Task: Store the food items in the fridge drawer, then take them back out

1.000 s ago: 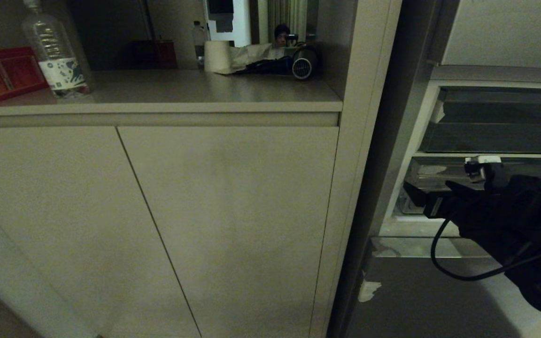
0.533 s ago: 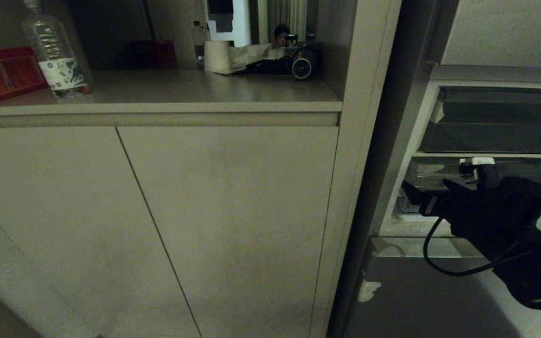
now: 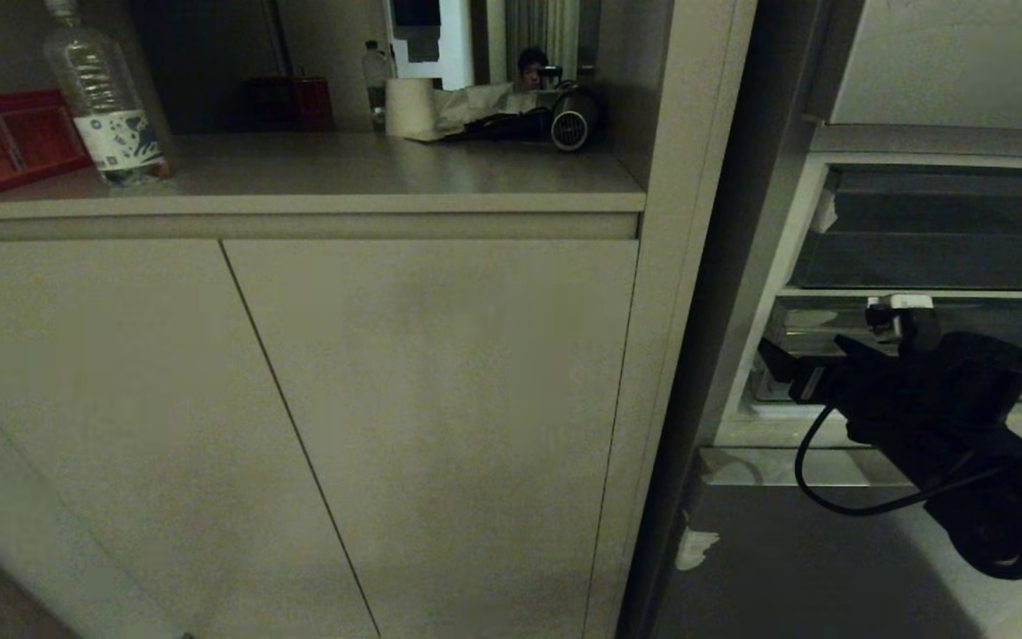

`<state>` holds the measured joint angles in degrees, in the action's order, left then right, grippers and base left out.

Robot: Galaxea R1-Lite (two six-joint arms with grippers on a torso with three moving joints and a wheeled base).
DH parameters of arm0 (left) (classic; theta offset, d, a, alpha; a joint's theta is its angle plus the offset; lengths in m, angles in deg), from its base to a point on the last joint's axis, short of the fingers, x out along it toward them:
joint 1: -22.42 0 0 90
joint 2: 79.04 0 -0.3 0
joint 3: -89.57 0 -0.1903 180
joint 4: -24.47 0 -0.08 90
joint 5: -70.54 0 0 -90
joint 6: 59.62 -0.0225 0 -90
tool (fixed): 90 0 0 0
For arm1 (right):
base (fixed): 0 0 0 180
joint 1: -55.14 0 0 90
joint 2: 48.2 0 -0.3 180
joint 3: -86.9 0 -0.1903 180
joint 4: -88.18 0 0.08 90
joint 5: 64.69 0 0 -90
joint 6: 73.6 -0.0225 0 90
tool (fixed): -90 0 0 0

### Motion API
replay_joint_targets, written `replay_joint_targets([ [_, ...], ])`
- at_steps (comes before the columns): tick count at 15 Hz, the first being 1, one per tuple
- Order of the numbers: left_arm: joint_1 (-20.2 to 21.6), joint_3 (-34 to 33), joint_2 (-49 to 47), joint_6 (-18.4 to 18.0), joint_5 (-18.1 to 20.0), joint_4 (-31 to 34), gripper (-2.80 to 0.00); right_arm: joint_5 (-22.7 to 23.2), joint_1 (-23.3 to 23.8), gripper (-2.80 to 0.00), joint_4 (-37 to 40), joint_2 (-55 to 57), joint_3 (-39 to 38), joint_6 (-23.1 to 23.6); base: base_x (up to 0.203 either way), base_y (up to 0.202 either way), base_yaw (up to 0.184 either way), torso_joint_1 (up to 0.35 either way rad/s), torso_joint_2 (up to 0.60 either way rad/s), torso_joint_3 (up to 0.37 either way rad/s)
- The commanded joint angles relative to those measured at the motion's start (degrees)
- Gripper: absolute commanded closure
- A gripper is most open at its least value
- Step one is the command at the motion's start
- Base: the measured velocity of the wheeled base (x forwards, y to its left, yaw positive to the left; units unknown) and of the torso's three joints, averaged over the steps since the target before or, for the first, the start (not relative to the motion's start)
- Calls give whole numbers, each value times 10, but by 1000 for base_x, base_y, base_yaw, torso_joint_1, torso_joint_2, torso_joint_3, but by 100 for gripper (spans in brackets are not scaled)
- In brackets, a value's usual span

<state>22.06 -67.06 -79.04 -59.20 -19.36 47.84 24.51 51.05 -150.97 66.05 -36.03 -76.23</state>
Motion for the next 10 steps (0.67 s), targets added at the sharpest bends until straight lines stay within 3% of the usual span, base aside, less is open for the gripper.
replay_joint_targets([
  [1, 0, 0, 0, 0, 0, 1, 0, 0, 0, -280, -6, 1, -1, 0, 0, 0, 0, 0, 0, 0],
  [6, 0, 0, -1, 0, 0, 0, 0, -1, -7, -280, -6, 1, 0, 0, 0, 0, 0, 0, 0, 0],
  [7, 0, 0, 0, 0, 0, 0, 0, -1, -10, 0, -6, 1, 0, 0, 0, 0, 0, 0, 0, 0],
  [10, 0, 0, 0, 0, 0, 0, 0, -6, -31, 0, -6, 1, 0, 1, 0, 0, 0, 0, 0, 0],
])
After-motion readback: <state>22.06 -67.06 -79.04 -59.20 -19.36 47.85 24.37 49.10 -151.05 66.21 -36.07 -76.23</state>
